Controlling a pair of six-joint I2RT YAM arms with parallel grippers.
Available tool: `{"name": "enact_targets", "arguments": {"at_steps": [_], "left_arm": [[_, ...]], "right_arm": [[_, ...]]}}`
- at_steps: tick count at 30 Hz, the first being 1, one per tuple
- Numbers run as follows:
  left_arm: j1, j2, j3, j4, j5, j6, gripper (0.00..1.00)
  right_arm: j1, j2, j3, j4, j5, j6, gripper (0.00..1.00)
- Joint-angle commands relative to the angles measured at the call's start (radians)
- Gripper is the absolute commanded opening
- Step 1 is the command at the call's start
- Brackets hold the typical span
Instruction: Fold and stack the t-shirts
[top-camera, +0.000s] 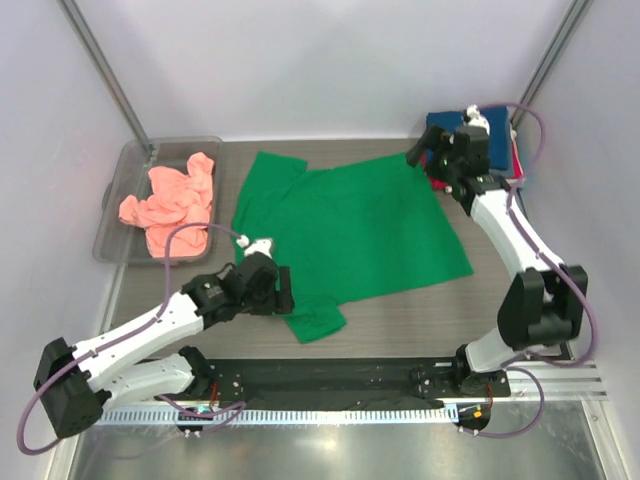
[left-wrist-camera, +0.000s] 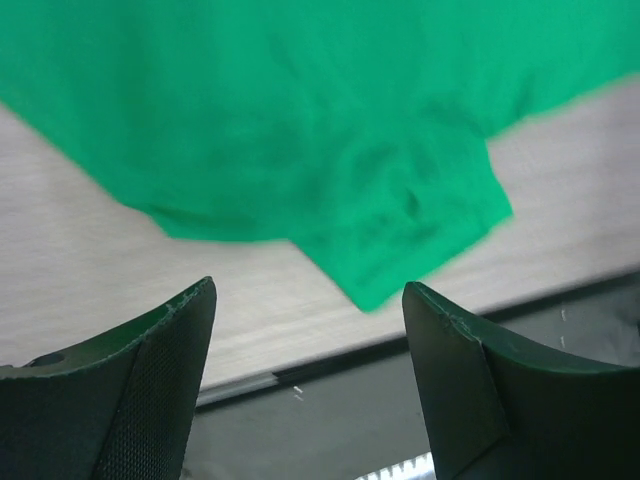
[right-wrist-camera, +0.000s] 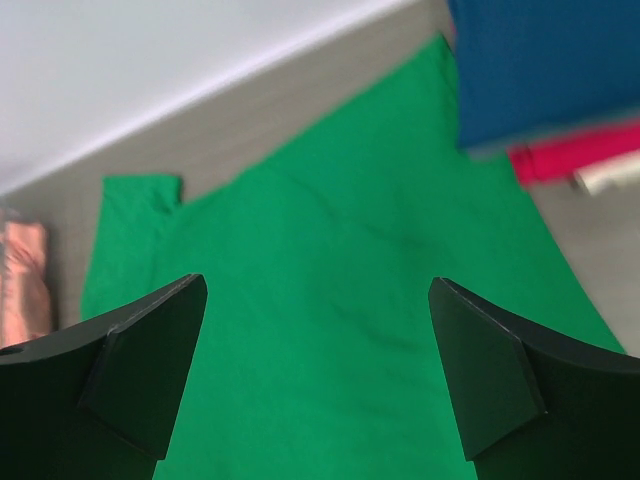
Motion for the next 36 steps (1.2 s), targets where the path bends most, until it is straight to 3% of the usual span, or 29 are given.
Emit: {"name": "enact_targets", "arguments": {"at_steps": [1,5,9,13,16,17,19,20,21,26,29,32,36], "left_arm": [[-0.127,0.025,-0.048,0.082,-0.012,-0.161,0.76],[-0.204,0.056,-0.129,0.185,-0.015,-0.281,0.75],[-0.231,0.139,-0.154,0.259,-0.033,-0.3,0.72],[-0.235,0.243,-0.138,0.282,-0.038,-0.3,0.66],[-0.244,0.315,-0.131,0.323,-0.027,-0.303,0.46],[-0.244,0.327,-0.121,0.329,-0.026,-0.304,0.29],[-0.247,0.349,-0.111,0.322,-0.026,-0.298,0.15],[-0.247,0.348,-0.097,0.307,-0.045,-0.298,0.02],[-0.247,0.343,-0.082,0.209,-0.071,-0.304,0.0],[-0.255,0.158,0.003,-0.217,-0.229,-0.35,0.0],[-0.255,-0.019,0.006,-0.333,-0.251,-0.382,0.0],[-0.255,-0.128,-0.008,-0.349,-0.234,-0.396,0.01],[-0.255,-0.143,-0.041,-0.324,-0.211,-0.407,0.02]], "right_arm": [[-0.009,-0.156,-0.184,-0.045,0.039,-0.022,1.0],[-0.009,-0.295,-0.335,-0.047,-0.031,0.024,1.0],[-0.009,-0.372,-0.424,-0.06,-0.084,0.034,1.0],[-0.01,-0.435,-0.485,-0.126,0.028,0.017,1.0],[-0.01,-0.474,-0.54,-0.151,0.106,0.035,1.0],[-0.012,-0.485,-0.572,-0.151,0.113,0.044,1.0],[-0.02,-0.51,-0.6,-0.152,0.116,0.063,1.0],[-0.021,-0.516,-0.611,-0.152,0.117,0.076,1.0],[-0.023,-0.522,-0.629,-0.154,0.123,0.089,1.0],[-0.05,-0.563,-0.694,-0.214,0.203,0.141,1.0],[-0.085,-0.582,-0.75,-0.238,0.225,0.173,1.0],[-0.093,-0.6,-0.819,-0.232,0.225,0.208,0.99],[-0.093,-0.587,-0.901,-0.157,0.221,0.25,0.93]]}}
